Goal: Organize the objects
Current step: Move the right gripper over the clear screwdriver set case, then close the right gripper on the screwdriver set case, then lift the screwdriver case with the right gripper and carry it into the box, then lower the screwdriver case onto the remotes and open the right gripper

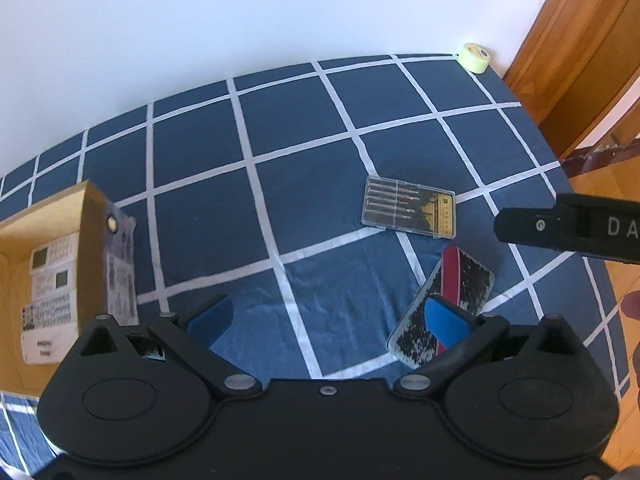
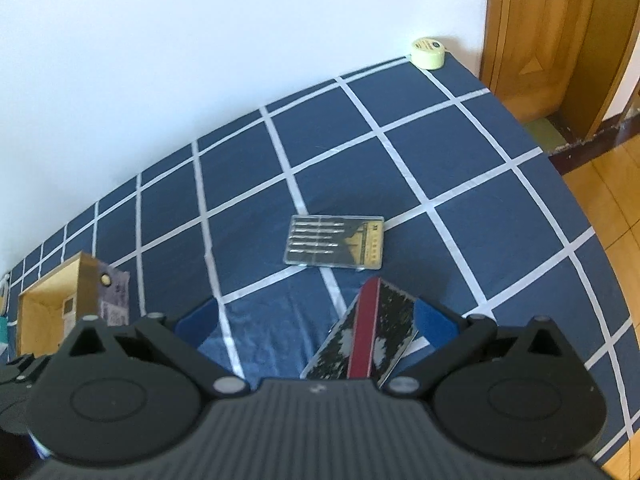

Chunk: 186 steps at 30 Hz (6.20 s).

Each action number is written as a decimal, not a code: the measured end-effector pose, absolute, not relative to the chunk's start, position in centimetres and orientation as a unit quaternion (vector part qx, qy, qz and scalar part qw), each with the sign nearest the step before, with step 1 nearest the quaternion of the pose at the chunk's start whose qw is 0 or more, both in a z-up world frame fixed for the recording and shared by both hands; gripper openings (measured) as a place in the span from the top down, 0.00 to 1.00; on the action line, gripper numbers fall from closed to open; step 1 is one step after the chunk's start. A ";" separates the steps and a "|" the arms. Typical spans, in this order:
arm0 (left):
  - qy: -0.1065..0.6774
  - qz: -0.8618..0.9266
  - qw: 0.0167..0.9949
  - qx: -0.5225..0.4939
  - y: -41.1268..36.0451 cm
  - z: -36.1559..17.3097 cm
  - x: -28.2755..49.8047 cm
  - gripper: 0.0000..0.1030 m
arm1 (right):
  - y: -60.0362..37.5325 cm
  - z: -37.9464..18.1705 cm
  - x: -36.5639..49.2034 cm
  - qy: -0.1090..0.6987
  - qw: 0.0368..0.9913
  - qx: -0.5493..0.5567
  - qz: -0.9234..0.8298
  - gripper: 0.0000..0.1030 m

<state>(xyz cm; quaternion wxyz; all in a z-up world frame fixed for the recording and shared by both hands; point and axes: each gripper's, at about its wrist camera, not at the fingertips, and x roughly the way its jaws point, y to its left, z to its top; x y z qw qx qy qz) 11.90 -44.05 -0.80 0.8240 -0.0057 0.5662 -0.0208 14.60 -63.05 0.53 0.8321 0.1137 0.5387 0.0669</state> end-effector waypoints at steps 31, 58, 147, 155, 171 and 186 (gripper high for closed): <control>0.670 -0.089 0.736 0.039 -49.0 -17.8 27.7 0.03 | -63.5 -16.3 29.3 0.636 0.756 0.153 0.018 0.01; 0.669 -0.136 0.730 -0.011 -50.3 -17.4 28.5 0.36 | -63.5 -17.6 30.1 0.641 0.754 0.140 0.026 0.39; 0.545 0.040 0.830 -0.114 -9.0 0.5 1.8 0.38 | -21.4 0.9 5.2 0.547 0.811 0.026 0.206 0.38; 0.550 0.043 0.824 -0.129 -4.3 -1.0 4.9 0.38 | -16.1 -0.4 7.9 0.554 0.806 0.011 0.208 0.38; 0.585 0.029 0.798 -0.141 -1.0 -7.9 13.3 0.38 | -11.5 -7.8 16.3 0.592 0.783 0.000 0.191 0.38; 0.607 0.026 0.781 -0.143 0.9 -12.0 16.5 0.38 | -9.8 -12.9 19.6 0.616 0.766 0.002 0.183 0.38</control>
